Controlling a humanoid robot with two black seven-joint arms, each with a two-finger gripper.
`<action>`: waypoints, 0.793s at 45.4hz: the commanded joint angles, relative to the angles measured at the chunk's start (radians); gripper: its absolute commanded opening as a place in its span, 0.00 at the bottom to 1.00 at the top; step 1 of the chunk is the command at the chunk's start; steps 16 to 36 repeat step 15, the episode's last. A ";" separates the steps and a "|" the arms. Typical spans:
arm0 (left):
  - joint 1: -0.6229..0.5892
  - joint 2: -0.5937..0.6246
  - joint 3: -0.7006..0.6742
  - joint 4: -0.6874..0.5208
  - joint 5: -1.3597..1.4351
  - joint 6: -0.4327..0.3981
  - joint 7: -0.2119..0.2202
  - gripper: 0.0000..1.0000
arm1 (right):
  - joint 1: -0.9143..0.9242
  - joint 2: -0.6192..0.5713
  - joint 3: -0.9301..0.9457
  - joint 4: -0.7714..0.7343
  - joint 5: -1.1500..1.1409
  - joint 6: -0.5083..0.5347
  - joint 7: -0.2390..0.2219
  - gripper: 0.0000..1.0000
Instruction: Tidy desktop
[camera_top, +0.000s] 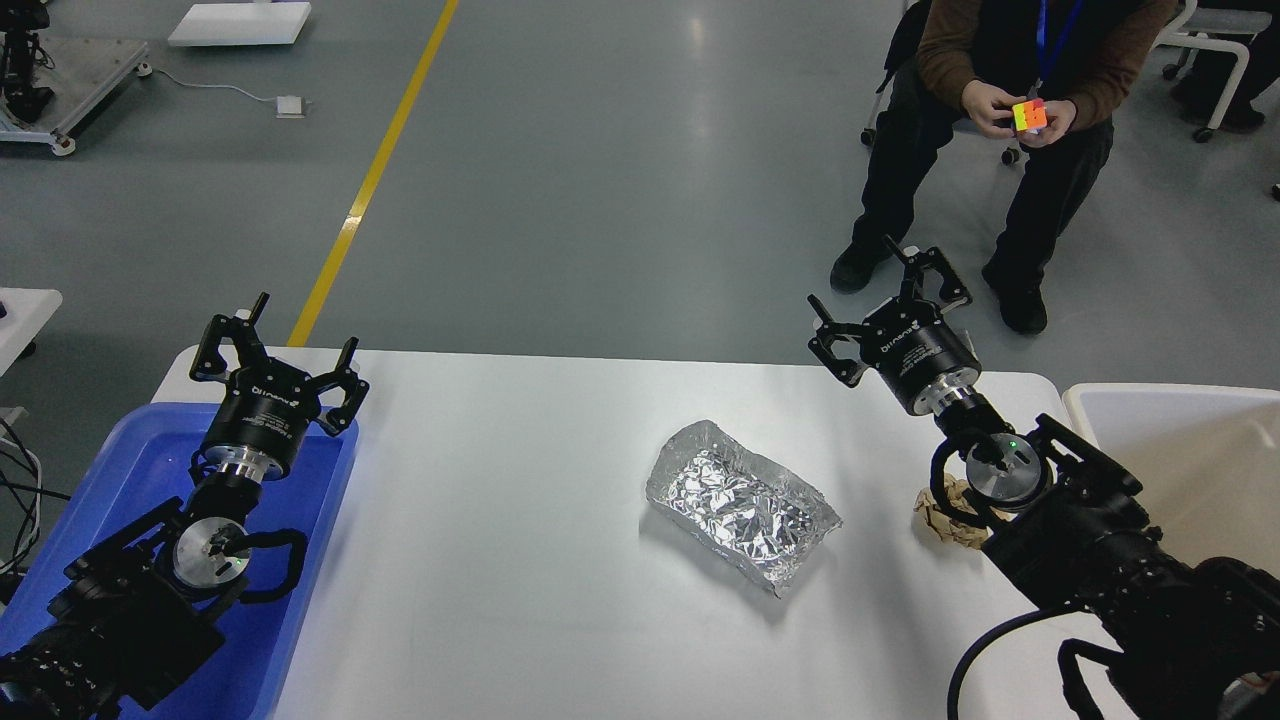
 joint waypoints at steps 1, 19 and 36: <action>0.000 0.000 0.000 0.000 0.000 0.000 0.000 1.00 | -0.047 0.022 0.007 -0.001 0.001 0.001 0.025 1.00; 0.000 0.000 0.000 0.000 0.000 0.000 0.000 1.00 | -0.054 0.022 0.006 -0.001 0.001 0.004 0.037 1.00; 0.000 0.000 0.000 0.000 0.000 0.000 0.000 1.00 | -0.054 0.022 0.006 -0.001 0.001 0.004 0.037 1.00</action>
